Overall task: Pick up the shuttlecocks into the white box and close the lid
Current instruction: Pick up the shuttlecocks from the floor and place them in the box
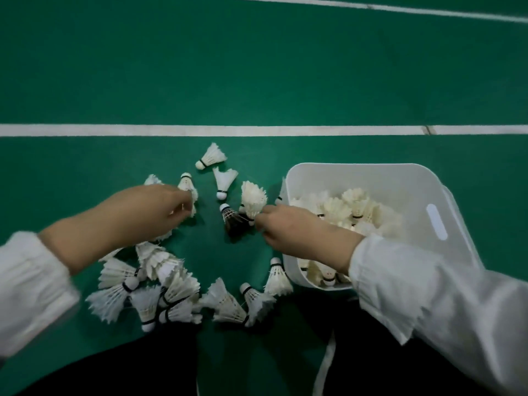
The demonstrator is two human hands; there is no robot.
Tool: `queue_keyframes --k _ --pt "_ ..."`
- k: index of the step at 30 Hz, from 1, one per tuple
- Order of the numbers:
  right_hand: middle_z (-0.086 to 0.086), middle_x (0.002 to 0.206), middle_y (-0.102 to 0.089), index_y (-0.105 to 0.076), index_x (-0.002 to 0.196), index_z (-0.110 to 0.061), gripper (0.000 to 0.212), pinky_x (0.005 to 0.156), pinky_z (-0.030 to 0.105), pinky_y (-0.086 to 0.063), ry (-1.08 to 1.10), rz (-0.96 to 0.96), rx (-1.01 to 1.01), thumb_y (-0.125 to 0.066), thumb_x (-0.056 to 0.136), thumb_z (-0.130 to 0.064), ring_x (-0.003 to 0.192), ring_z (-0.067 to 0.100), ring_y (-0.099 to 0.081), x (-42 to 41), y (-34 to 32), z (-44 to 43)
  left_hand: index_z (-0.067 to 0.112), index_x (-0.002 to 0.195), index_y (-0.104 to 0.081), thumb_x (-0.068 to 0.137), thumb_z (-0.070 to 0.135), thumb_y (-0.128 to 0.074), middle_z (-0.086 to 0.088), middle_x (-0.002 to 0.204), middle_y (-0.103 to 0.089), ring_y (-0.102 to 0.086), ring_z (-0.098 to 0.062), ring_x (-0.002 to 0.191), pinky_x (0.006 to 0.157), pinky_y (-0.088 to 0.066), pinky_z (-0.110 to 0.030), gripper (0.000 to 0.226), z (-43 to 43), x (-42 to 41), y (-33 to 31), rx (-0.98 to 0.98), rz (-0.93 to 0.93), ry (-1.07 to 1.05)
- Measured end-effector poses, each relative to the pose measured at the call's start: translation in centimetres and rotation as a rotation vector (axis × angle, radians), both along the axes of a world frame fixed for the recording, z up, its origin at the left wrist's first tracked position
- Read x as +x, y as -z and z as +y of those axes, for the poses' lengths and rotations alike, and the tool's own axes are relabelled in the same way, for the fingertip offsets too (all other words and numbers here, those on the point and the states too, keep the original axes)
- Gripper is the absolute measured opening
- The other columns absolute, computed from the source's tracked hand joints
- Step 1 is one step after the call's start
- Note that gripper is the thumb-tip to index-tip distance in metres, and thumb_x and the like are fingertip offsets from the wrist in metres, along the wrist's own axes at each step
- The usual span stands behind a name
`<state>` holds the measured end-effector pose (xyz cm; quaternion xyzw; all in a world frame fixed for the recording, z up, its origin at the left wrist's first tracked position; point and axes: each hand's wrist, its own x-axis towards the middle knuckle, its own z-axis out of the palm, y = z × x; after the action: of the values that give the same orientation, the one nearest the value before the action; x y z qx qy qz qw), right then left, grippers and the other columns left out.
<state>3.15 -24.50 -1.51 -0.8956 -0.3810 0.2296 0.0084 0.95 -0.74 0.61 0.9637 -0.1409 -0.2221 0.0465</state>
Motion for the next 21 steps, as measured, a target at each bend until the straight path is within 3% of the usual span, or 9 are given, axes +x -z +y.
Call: queue_keyframes --k 6,10,14,18,21 --pt "0.015 0.126 -0.041 -0.041 0.124 -0.003 0.039 0.085 0.039 -0.043 0.264 0.093 -0.058 -0.045 0.086 -0.004 0.109 0.035 -0.055 1.9 5.9 4.6 0.024 0.100 -0.059 0.093 0.030 -0.045 0.005 0.098 -0.063 -0.056 -0.012 0.079 0.069 -0.047 -0.028 0.017 5.3 -2.8 7.4 -0.038 0.074 -0.193" --pt "0.019 0.135 -0.031 -0.034 0.127 0.002 0.041 0.082 0.040 -0.041 0.515 0.080 -0.079 -0.044 0.087 0.000 0.112 0.040 -0.052 4.0 8.6 7.3 0.019 0.119 -0.049 0.092 0.029 -0.047 -0.003 0.116 -0.055 -0.059 -0.022 0.089 0.074 -0.050 -0.036 0.029 6.2 -1.0 10.8 -0.099 0.014 -0.315" --pt "0.021 0.129 -0.043 -0.040 0.124 0.001 0.036 0.093 0.039 -0.041 0.653 0.165 -0.098 -0.044 0.088 -0.001 0.115 0.038 -0.049 4.7 10.5 7.8 0.009 0.128 -0.042 0.092 0.026 -0.050 -0.010 0.123 -0.051 -0.056 -0.027 0.098 0.075 -0.046 -0.036 0.040 6.0 1.6 13.6 -0.128 -0.138 -0.357" --pt "0.023 0.114 -0.056 -0.056 0.106 0.003 0.023 0.086 0.035 -0.044 0.679 0.192 -0.061 -0.046 0.085 0.001 0.103 0.035 -0.055 3.5 11.5 7.0 0.010 0.121 -0.048 0.090 0.037 -0.050 -0.010 0.116 -0.058 -0.053 -0.027 0.104 0.084 -0.045 -0.038 0.041 6.2 3.9 16.2 0.033 -0.148 -0.273" --pt "0.021 0.100 -0.060 -0.059 0.093 0.002 0.017 0.079 0.035 -0.045 0.699 0.169 -0.008 -0.044 0.090 -0.006 0.096 0.034 -0.058 2.8 11.2 6.6 0.009 0.115 -0.052 0.091 0.026 -0.049 -0.010 0.108 -0.061 -0.053 -0.028 0.101 0.082 -0.043 -0.037 0.029 6.3 4.6 17.1 0.083 -0.141 -0.236"
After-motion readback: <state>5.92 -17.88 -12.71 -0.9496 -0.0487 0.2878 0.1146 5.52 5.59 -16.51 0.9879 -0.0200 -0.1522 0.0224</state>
